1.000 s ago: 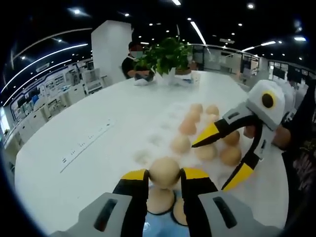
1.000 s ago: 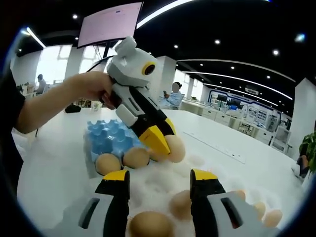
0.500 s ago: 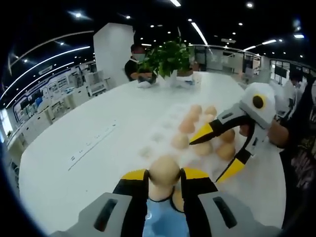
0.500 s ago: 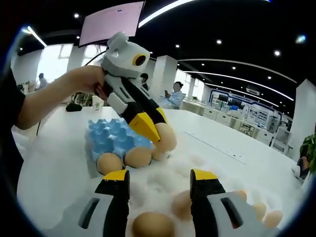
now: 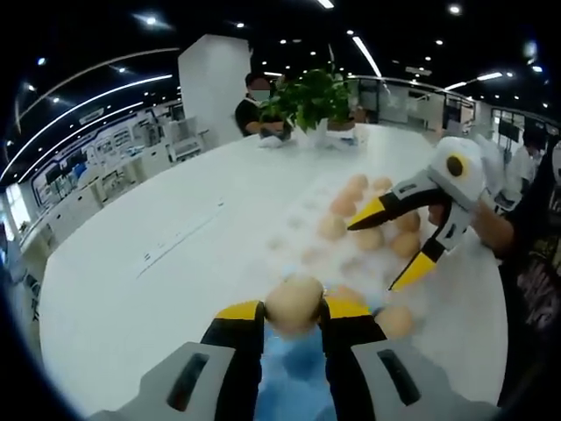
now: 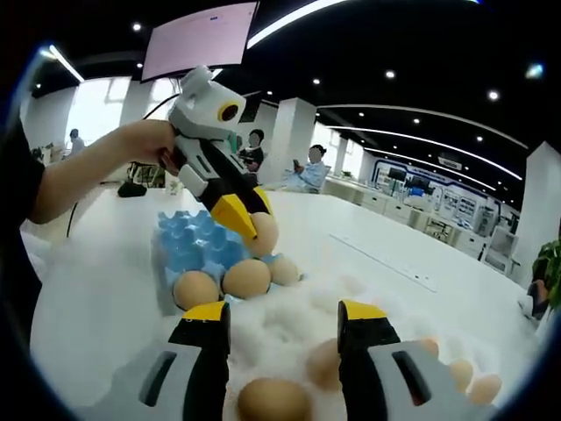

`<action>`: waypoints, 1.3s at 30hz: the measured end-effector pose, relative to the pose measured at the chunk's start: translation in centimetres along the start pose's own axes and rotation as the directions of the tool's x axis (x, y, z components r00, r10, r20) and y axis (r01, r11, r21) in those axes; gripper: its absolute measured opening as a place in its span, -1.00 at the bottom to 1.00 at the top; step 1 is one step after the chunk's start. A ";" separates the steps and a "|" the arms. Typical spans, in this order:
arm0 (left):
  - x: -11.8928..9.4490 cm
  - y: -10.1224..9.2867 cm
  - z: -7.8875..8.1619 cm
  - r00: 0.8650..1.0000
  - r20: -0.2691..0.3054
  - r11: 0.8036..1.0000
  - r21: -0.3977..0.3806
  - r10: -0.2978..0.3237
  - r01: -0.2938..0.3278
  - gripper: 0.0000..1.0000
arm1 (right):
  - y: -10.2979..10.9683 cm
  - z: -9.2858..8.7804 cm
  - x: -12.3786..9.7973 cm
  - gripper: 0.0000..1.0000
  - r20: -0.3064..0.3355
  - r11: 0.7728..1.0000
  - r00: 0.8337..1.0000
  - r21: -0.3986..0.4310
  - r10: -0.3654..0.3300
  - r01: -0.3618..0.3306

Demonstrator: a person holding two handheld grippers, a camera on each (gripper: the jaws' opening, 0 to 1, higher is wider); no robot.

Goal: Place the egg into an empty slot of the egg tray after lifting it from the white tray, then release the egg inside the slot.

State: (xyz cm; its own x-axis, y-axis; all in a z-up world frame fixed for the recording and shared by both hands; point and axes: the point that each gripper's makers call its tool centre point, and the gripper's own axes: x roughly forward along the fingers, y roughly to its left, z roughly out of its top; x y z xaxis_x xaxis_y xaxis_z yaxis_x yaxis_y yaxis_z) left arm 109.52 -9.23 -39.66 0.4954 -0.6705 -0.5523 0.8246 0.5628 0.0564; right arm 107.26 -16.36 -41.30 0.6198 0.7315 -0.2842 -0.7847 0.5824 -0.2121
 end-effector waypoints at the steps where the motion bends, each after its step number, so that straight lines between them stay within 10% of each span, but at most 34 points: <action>1: 0.1 -0.2 -0.1 1.000 -0.005 1.000 -0.002 0.005 -0.005 -0.50 | 0.0 0.0 0.0 0.03 0.000 1.000 1.000 -0.001 0.000 0.000; 39: 1.6 0.6 -2.9 0.998 -0.057 0.996 -0.083 0.022 -0.027 -0.43 | -0.1 -0.2 -0.1 0.03 -0.014 1.000 1.000 -0.016 -0.014 0.014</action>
State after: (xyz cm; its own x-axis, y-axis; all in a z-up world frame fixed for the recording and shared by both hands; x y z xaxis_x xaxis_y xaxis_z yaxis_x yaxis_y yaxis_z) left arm 110.03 -8.54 -42.85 0.4969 -0.6293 -0.5975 0.7858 0.6185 0.0021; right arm 107.27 -16.57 -41.46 0.6307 0.7180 -0.2944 -0.7760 0.5871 -0.2307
